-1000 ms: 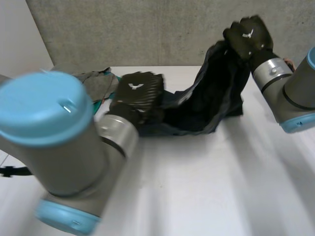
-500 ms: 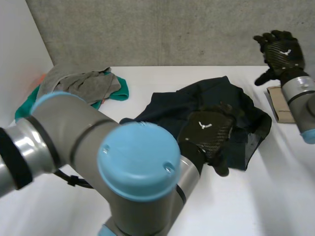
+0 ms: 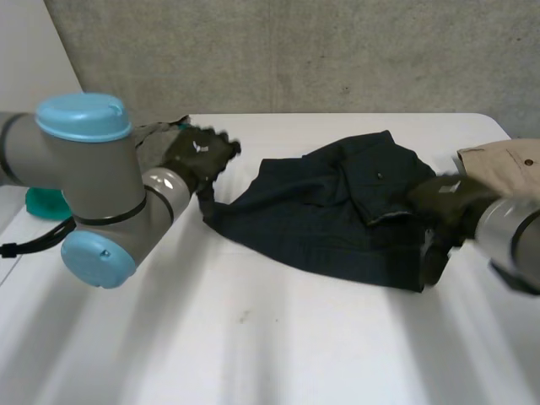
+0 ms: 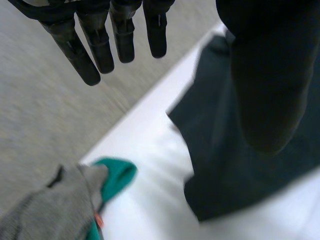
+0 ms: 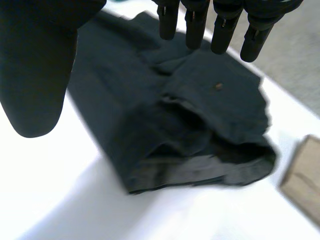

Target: Fold the laundry.

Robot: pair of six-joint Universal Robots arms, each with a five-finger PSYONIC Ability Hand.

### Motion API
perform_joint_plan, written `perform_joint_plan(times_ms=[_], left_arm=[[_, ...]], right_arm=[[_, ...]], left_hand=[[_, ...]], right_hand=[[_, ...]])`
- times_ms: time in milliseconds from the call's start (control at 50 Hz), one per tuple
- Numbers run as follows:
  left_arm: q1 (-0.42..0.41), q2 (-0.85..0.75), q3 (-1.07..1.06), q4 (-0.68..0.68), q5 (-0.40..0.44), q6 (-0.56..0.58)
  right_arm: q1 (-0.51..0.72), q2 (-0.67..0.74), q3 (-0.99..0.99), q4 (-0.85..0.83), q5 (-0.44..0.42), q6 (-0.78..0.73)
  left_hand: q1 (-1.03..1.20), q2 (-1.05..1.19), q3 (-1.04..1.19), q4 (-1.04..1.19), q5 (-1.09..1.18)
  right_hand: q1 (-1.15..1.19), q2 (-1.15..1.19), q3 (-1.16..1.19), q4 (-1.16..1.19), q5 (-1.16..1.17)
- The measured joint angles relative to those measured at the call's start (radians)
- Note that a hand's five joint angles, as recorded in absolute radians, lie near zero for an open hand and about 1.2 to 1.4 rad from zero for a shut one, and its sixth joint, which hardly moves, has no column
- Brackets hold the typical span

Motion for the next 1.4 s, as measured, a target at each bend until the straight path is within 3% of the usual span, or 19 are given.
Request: perform_joint_plan(times_ms=[140,280,360,400,500,640,760,800,820,880,1000,1240,1400], left_arm=[[0.036,-0.111,0.044,-0.05,0.117,0.092],[0.024,-0.103,0.017,-0.038,0.121,0.059],[0.016,-0.077,-0.022,-0.006,0.108,0.022],[0.013,-0.065,-0.044,0.014,0.102,0.006],[0.01,-0.06,-0.07,0.043,0.097,-0.01],[-0.01,-0.118,-0.047,0.05,0.09,-0.008],[-0.03,-0.176,0.012,0.038,0.031,-0.01],[-0.035,-0.176,0.026,0.036,-0.002,-0.017],[-0.038,-0.17,0.032,0.036,-0.024,-0.023],[-0.042,-0.144,0.033,0.04,-0.062,-0.041],[-0.04,0.015,-0.015,0.081,-0.088,-0.093],[-0.001,0.529,-0.085,0.242,-0.076,-0.247],[0.056,0.654,-0.007,0.256,-0.104,-0.328]], right_arm=[[0.1,0.077,0.18,-0.316,0.111,0.035],[0.154,0.215,0.237,-0.663,0.261,-0.02],[0.155,0.272,0.218,-0.757,0.301,-0.064],[0.152,0.286,0.204,-0.772,0.306,-0.077],[0.156,0.247,0.176,-0.735,0.265,-0.072],[0.194,0.062,0.16,-0.618,0.167,-0.001],[0.22,-0.087,0.142,-0.516,0.128,0.079],[0.221,-0.123,0.132,-0.491,0.124,0.102],[0.22,-0.148,0.122,-0.473,0.121,0.117],[0.216,-0.182,0.101,-0.448,0.117,0.133],[0.198,-0.231,0.009,-0.391,0.101,0.133],[0.139,-0.249,-0.308,-0.25,0.069,0.162],[0.11,-0.259,-0.434,-0.232,0.055,0.238]], left_hand=[[0.037,0.044,0.044,0.043,0.049],[0.037,0.044,0.044,0.043,0.048],[0.033,0.04,0.04,0.036,0.041],[0.033,0.036,0.038,0.027,0.03],[-0.008,-0.005,-0.008,-0.014,-0.017],[0.021,0.02,0.019,0.011,0.011],[0.699,0.673,0.653,0.652,0.652],[0.699,0.673,0.653,0.652,0.652],[0.845,0.877,0.868,0.875,0.856],[0.845,0.891,0.883,0.885,0.856],[0.845,0.891,0.883,0.885,0.856],[0.845,0.892,0.885,0.888,0.856],[0.845,0.893,0.885,0.889,0.856]], right_hand=[[0.0,0.0,0.0,0.0,0.0],[0.078,0.103,0.083,0.069,0.069],[0.687,0.71,0.667,0.665,0.659],[0.875,0.929,0.887,0.894,0.868],[0.877,0.968,0.948,0.962,0.901],[0.877,0.968,0.954,0.963,0.901],[0.877,0.968,0.954,0.963,0.901],[0.877,0.968,0.954,0.963,0.901],[0.877,0.968,0.954,0.963,0.901],[0.877,0.968,0.954,0.963,0.901],[0.877,0.968,0.954,0.963,0.901],[0.877,0.968,0.954,0.964,0.921],[0.877,0.968,0.954,0.964,0.921]])
